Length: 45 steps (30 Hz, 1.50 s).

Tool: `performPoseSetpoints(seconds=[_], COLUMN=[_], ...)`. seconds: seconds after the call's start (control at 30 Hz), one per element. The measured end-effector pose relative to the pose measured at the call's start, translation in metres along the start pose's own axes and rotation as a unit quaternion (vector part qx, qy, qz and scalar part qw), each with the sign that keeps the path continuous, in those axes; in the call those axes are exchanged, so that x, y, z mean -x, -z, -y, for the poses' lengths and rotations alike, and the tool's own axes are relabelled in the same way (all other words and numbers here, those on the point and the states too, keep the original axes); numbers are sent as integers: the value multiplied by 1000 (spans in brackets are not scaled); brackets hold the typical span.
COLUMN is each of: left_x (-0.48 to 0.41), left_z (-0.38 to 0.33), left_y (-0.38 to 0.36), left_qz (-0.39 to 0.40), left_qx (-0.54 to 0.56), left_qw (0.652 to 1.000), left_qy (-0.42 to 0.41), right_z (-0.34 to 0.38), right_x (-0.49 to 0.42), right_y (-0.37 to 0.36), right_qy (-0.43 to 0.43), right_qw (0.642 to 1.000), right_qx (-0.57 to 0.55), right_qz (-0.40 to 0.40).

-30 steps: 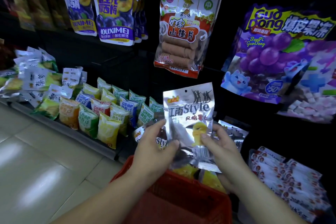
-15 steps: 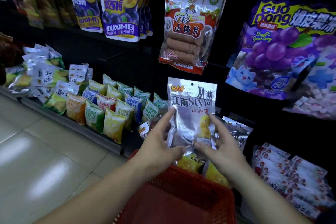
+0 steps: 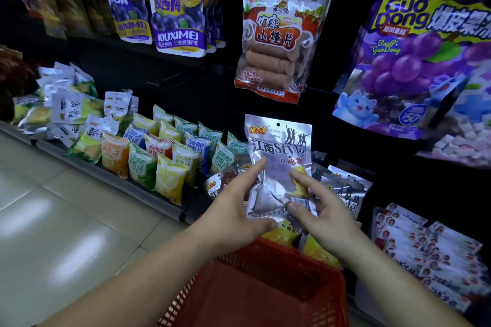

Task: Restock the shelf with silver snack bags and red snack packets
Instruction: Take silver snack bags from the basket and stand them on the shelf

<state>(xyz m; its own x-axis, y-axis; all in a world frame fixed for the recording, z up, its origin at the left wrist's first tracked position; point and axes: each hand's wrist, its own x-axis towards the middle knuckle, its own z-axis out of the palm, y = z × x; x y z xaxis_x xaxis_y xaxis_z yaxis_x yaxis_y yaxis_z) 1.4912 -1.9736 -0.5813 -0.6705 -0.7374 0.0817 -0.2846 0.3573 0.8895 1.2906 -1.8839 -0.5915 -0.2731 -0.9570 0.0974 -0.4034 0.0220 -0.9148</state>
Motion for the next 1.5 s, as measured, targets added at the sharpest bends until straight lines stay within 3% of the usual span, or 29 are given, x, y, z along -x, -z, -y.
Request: performPoseSetpoints(seconds=[0.27,0.43,0.57,0.67,0.73,0.87,0.93,1.0,1.23,1.37,1.5], left_x=[1,-5,-3,5,10,17,18,14,-52,-108,-156], left_z=[3,11,14,11,10,15,19,28,99,144,190], left_y=[1,-1,1,-12,-32,-65,-65,-57,13,26,10], left_qz=[9,-132,-166,-155,-136,-54,8,40,46,22,-18], left_qx=[22,112,-38,-193,-229,-211,-138,-110,-242,-220,-156], left_qw=[1000,985,985,959,946,944,965,981,961,965,977], left_qy=[-21,11,-21,-139,-182,-249,-223,-154,130,143,145], right_z=[-2,-7,-3,13,21,5,-8,-13,-27,-56,-91], right_x=[2,0,0,2,2,-5,-13,-27,-111,-148,-170], right_y=[5,-3,-7,-13,-18,-27,-28,-29,-48,-63,-72], right_qy=[-1,13,-1,-59,-132,-163,-172,-169,-125,-103,-149], right_qw=[999,998,998,987,950,949,948,948,971,984,968], right_qx=[29,34,56,-137,-280,-227,-182,-182,-122,-20,-68], right_qz=[33,57,-43,-67,-41,-146,-196,-197,-162,-148,-190])
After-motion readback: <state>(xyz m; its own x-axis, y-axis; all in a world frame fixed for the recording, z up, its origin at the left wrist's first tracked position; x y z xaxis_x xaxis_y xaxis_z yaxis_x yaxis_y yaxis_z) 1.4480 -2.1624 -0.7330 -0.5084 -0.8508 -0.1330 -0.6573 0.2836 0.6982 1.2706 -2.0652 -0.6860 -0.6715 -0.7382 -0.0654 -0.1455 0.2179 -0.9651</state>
